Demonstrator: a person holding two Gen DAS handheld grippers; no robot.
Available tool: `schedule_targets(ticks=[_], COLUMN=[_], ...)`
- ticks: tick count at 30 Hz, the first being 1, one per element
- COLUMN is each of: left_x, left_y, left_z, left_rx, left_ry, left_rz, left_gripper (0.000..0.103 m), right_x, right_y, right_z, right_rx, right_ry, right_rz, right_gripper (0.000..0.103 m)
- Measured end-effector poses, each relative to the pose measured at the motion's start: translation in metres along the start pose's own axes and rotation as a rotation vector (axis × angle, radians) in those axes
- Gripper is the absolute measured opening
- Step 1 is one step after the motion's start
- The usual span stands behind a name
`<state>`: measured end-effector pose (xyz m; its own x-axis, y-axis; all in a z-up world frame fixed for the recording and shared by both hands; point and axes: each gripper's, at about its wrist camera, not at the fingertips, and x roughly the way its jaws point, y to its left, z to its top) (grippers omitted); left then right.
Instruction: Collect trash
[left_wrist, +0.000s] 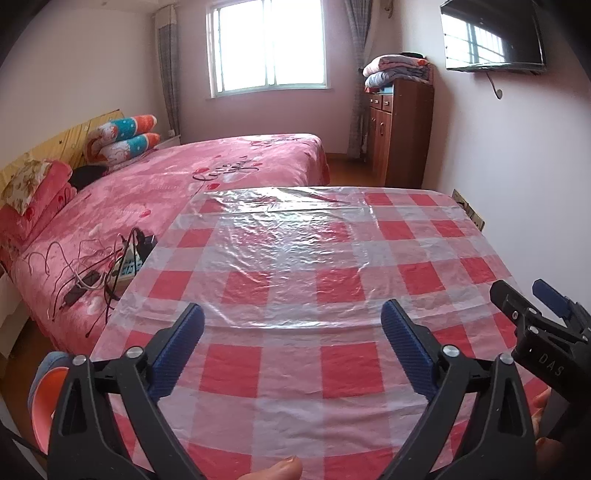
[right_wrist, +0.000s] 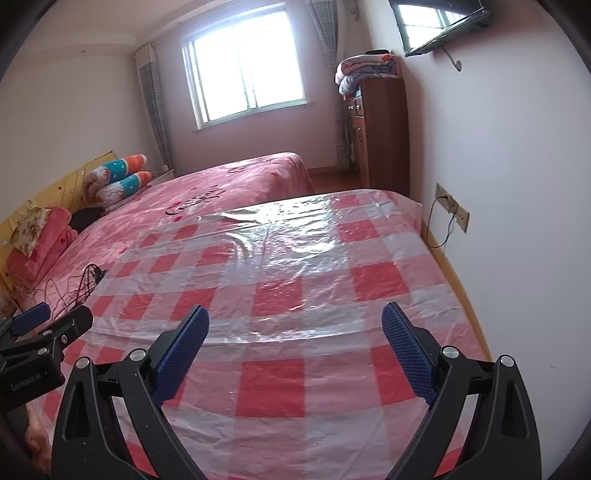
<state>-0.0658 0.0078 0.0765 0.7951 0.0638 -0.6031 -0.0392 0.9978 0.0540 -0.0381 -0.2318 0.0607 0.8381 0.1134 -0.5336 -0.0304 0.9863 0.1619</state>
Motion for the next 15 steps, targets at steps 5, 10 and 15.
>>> schedule_targets(ticks=[5, 10, 15], left_x=[0.005, 0.009, 0.01], left_y=[-0.012, -0.018, -0.02], left_z=[-0.003, -0.006, -0.006], left_rx=[0.025, 0.033, 0.035], left_ry=[0.013, 0.025, 0.021], left_rz=[-0.002, 0.003, 0.009], left_gripper=[0.099, 0.099, 0.099], right_x=[-0.002, -0.005, -0.005], right_y=[-0.003, -0.002, 0.0], right_z=[0.0, -0.001, -0.001], right_rx=[-0.005, -0.018, -0.029], right_ry=[-0.009, -0.017, -0.021], right_rz=[-0.01, -0.011, -0.012], right_gripper=[0.094, 0.094, 0.094])
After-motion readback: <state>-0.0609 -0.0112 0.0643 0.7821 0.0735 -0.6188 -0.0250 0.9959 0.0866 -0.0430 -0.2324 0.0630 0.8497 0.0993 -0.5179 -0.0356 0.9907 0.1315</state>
